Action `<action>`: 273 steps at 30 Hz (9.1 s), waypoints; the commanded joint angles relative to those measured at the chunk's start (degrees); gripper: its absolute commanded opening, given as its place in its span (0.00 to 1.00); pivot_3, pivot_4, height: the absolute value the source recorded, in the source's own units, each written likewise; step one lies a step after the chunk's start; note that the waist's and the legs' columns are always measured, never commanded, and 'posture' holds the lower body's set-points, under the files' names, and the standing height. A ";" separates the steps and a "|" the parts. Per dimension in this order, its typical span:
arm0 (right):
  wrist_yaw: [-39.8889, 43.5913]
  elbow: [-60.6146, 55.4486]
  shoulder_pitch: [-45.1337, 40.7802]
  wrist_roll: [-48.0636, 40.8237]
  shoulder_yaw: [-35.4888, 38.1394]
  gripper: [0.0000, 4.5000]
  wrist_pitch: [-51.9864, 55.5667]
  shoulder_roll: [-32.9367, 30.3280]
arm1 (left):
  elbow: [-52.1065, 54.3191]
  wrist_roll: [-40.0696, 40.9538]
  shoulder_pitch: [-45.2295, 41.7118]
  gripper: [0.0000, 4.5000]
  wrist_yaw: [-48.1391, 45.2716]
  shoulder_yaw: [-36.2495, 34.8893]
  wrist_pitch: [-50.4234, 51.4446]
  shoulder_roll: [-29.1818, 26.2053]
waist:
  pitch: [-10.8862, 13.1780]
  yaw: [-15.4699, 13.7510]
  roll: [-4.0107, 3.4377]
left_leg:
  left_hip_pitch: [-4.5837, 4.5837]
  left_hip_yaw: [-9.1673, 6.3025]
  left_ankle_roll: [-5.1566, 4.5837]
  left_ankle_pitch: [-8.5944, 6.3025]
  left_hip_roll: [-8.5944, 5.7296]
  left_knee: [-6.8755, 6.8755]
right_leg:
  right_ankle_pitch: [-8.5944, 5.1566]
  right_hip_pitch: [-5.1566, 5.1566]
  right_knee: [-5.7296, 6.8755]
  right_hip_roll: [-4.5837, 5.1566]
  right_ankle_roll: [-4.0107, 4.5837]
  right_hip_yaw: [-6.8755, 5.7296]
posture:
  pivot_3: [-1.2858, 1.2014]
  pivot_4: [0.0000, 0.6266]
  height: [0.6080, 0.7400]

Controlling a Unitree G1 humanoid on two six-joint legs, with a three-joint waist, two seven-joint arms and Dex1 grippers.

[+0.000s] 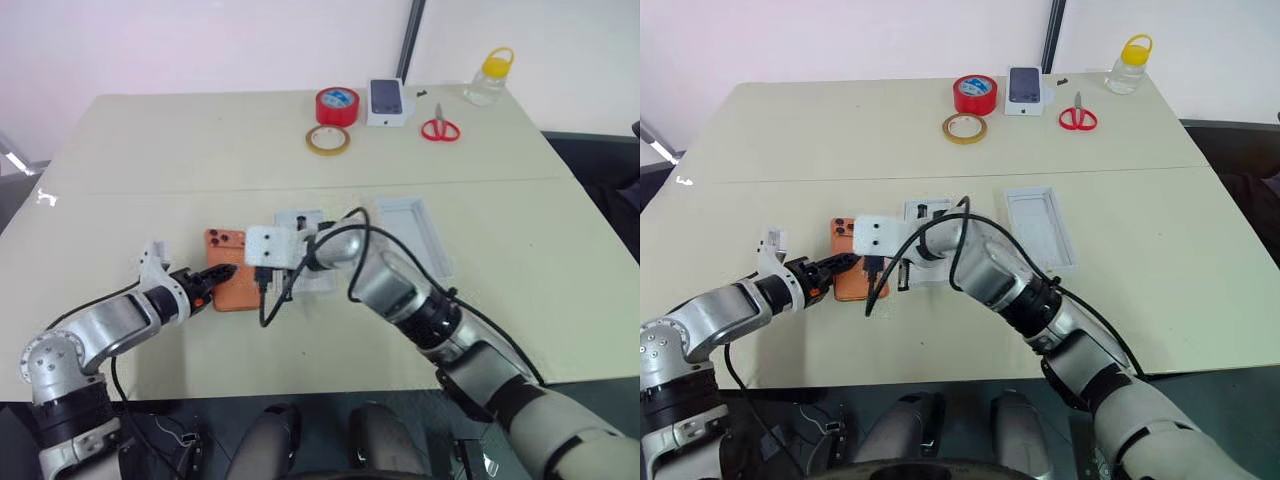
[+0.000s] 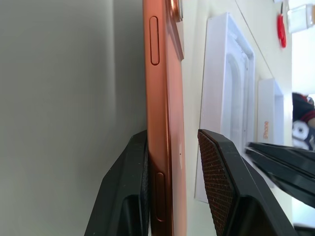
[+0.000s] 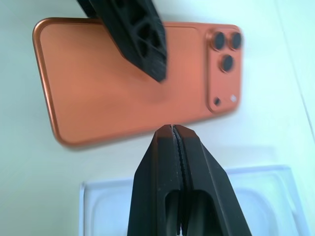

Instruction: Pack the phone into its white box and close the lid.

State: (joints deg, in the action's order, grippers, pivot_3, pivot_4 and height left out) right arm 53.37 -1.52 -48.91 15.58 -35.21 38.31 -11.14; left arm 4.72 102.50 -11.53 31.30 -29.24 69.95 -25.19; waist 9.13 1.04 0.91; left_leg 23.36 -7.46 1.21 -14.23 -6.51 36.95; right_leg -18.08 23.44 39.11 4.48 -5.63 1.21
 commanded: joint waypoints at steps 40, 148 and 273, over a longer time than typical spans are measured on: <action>-1.75 -21.71 20.08 -21.62 25.33 0.00 1.34 -25.42 | -7.03 0.44 -17.30 0.01 -6.82 24.11 -11.78 0.99 | 0.20 -0.45 0.24 | 0.14 0.06 -0.03 0.00 -0.01 -0.04 | -0.01 -0.07 -0.09 0.03 -0.01 0.05 | 0.52 0.24 1.00; -1.73 -27.26 26.52 -13.16 18.07 0.00 14.67 -42.57 | -0.84 -89.14 -31.01 0.11 -79.07 56.94 -16.03 5.09 | 0.31 -1.66 0.22 | 0.24 -0.01 -0.14 -0.06 -0.06 0.10 | -0.03 -0.14 -0.16 0.08 -0.05 -0.08 | 0.52 0.24 1.00; -18.01 -29.49 15.58 -41.84 16.21 0.01 23.01 -45.90 | -8.41 -91.04 -28.67 0.10 -96.51 50.34 -41.66 -1.32 | 0.39 -0.26 0.01 | 0.24 0.14 -0.36 -0.17 0.03 0.15 | -0.02 -0.09 -0.06 0.04 -0.04 0.00 | 0.52 0.24 1.00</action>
State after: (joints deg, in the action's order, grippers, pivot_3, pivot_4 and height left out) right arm 34.38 -28.16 -33.28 -26.45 -20.02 61.50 -57.38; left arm -6.48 9.59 -39.06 -64.06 21.62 28.32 -27.23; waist 9.52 0.78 0.92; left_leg 23.60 -7.32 0.85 -14.39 -6.48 37.10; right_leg -18.10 23.34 39.04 4.52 -5.67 1.22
